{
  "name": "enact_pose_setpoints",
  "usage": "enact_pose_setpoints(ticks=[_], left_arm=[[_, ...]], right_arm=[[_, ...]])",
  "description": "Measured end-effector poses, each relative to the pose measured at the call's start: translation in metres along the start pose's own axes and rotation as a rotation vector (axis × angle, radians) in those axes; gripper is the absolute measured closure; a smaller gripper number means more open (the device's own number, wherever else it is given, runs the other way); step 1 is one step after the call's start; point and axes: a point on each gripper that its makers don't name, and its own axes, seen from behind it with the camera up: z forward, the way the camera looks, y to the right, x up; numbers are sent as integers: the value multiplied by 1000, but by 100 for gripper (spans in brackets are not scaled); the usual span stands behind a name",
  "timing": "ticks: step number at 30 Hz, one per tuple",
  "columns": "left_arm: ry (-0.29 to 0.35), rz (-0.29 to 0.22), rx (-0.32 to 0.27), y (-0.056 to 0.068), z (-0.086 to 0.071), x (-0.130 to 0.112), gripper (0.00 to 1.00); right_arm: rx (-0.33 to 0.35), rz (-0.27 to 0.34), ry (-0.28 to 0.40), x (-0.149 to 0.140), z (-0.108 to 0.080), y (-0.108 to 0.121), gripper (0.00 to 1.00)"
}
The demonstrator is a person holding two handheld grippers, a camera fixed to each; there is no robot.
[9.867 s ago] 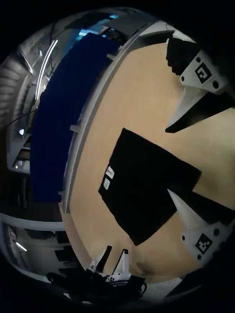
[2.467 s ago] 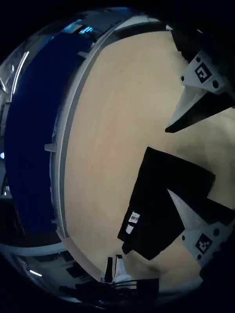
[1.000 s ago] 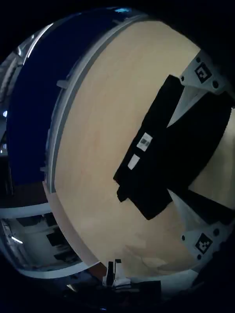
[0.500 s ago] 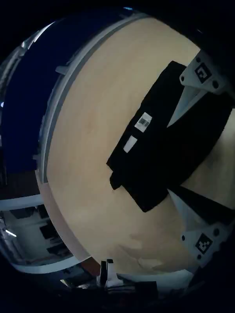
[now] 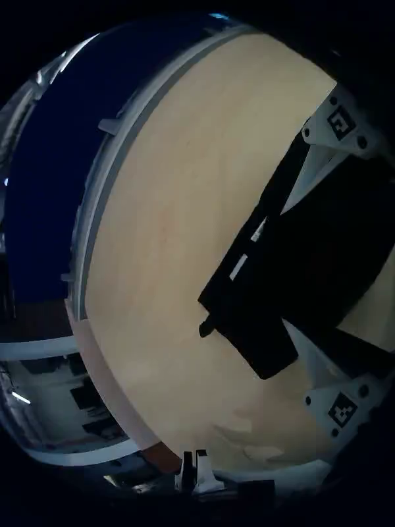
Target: Fold towel
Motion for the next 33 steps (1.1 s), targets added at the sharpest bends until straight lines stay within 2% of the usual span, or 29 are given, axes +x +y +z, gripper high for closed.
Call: enact_pose_setpoints(ticks=[9,18,24,33], left_arm=[[1,14,-3,0,1,1,7],[2,35,-5,4,5,3,7],[1,47,-28,16,2,4,7],[-1,62,-24,19,4,3,7]], right_arm=[[-2,9,2,-3,-5,1,0],[-17,35,-15,-33,-27,4,0],[-47,66,-28,-58,-47,19,0],[-93,90,-64,-98,-78,48,0]])
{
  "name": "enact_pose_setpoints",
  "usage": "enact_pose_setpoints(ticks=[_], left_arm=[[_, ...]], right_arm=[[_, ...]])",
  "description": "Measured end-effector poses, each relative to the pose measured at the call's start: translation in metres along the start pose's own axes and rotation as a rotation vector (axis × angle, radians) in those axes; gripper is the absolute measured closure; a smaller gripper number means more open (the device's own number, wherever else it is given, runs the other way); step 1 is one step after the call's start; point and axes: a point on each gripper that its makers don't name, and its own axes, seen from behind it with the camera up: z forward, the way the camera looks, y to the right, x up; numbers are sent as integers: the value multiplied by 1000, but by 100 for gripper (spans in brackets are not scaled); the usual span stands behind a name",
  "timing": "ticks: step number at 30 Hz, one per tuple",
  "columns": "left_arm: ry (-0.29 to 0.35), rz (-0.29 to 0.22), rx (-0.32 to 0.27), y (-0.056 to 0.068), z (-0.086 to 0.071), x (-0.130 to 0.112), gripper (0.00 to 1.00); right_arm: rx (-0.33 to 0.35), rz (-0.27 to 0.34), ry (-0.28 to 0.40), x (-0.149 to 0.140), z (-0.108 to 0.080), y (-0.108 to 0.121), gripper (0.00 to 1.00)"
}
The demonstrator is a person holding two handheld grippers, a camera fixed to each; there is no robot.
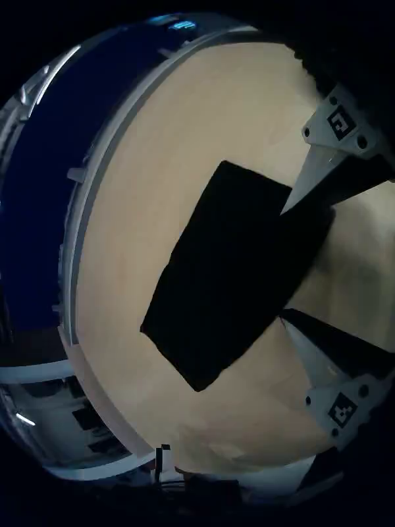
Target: Fold towel
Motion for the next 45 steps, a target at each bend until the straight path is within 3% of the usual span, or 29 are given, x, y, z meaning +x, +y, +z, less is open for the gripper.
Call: enact_pose_setpoints(ticks=[5,11,20,28,30,39,45], left_arm=[[1,0,-5,2,-2,2,7],[1,2,-9,4,-4,4,7],[2,9,-11,5,-6,5,7],[1,8,-8,4,-6,2,7],[0,8,-7,3,-6,1,7],[2,11,-8,4,-11,1,7],[8,10,-9,4,-14,3,7]], right_arm=[[-14,18,-18,-18,-9,18,4],[-14,43,-31,-31,-11,30,20],[14,45,-50,-38,-9,34,50],[15,42,-54,-38,-8,37,87],[8,39,-56,-38,-8,39,91],[-2,1,-47,-29,-12,40,94],[-8,-76,-16,-4,-24,38,94]])
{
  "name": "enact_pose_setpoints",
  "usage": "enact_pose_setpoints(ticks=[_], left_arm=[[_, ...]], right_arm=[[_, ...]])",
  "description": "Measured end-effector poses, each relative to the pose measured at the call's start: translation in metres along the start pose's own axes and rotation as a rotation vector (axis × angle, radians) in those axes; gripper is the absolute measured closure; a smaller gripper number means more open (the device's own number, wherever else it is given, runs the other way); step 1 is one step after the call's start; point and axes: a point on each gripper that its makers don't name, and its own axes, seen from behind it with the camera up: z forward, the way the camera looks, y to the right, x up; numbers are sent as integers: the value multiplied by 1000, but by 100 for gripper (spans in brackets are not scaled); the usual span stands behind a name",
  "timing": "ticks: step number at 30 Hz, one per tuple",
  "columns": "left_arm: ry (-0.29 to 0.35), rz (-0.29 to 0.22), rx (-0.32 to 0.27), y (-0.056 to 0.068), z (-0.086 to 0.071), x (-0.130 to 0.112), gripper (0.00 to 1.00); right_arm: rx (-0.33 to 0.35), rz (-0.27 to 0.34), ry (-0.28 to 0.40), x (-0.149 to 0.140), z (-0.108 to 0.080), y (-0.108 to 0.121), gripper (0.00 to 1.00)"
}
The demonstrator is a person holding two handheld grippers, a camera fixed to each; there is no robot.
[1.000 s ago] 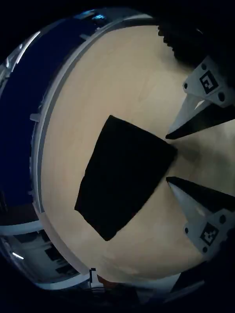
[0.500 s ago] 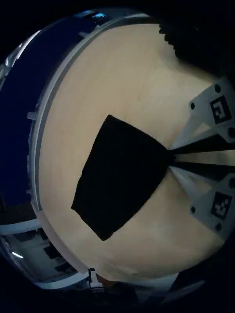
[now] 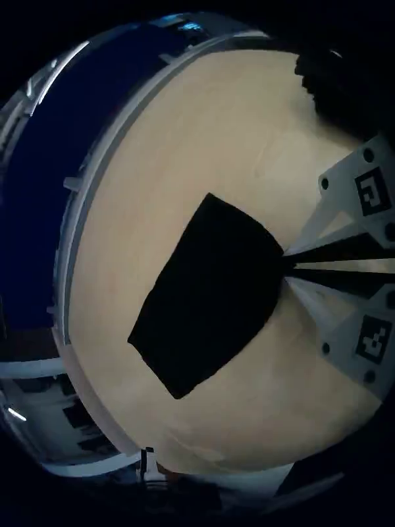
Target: Fold towel
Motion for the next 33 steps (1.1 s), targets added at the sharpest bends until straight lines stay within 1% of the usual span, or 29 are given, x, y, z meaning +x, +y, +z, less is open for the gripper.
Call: enact_pose_setpoints(ticks=[9,15,21,29,33], left_arm=[[16,-9,3,-3,-6,4,7],[31,-29,10,-7,-12,5,7],[42,-55,18,-14,-17,3,7],[51,-50,30,-20,-24,3,7],[59,-52,39,-22,-28,4,7]], right_arm=[[17,-140,58,50,-14,-13,94],[31,-229,84,80,-20,-26,94],[45,-284,95,99,-20,-36,94],[62,-334,107,120,-15,-45,94],[76,-394,111,134,-8,-57,94]])
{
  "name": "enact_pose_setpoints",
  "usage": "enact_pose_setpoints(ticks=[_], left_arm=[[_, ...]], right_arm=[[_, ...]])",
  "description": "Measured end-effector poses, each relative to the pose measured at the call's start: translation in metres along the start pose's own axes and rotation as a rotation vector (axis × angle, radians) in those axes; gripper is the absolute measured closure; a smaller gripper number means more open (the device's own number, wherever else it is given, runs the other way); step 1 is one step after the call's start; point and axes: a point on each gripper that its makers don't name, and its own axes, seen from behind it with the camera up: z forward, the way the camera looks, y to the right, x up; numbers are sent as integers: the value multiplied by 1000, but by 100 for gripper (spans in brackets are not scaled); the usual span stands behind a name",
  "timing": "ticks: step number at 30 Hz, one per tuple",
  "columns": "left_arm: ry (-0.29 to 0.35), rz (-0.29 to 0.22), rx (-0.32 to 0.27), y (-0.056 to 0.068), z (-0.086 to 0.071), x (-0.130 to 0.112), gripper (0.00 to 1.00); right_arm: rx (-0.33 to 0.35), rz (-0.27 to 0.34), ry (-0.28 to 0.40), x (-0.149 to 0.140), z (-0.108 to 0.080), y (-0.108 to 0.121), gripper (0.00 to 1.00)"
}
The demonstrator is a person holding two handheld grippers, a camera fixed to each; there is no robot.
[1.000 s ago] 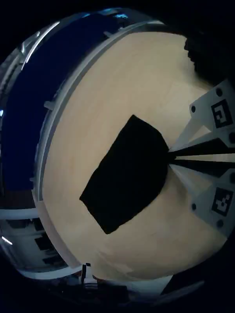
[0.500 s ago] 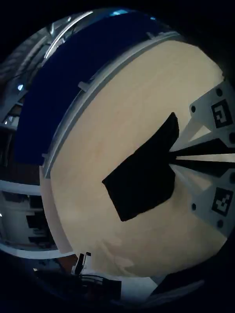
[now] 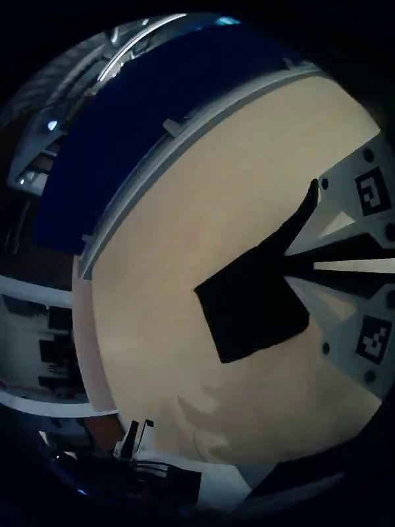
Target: Fold towel
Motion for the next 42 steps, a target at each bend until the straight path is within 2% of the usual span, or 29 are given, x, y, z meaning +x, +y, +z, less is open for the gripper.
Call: enact_pose_setpoints(ticks=[6,12,18,21,28,32,38,40,42], left_arm=[[12,-14,14,-2,-6,-1,7],[24,-55,24,-4,-12,-4,7],[22,-92,28,-5,-15,-13,7],[17,-96,21,-4,-15,-18,7],[13,-96,16,-5,-14,-21,7],[15,-97,12,-6,-13,-19,7],[17,-91,10,-8,-11,-16,7],[17,-90,9,-8,-10,-15,7],[17,-90,8,-8,-10,-15,7]], right_arm=[[65,-107,4,32,23,-27,94],[138,-170,-17,50,60,-69,94],[196,-163,-44,48,99,-110,94],[214,-145,-61,41,111,-123,94],[212,-112,-75,34,117,-128,90],[209,-91,-69,35,115,-126,79],[203,-57,-50,39,110,-123,44],[199,-47,-47,40,108,-121,37],[192,-38,-45,40,106,-119,37]])
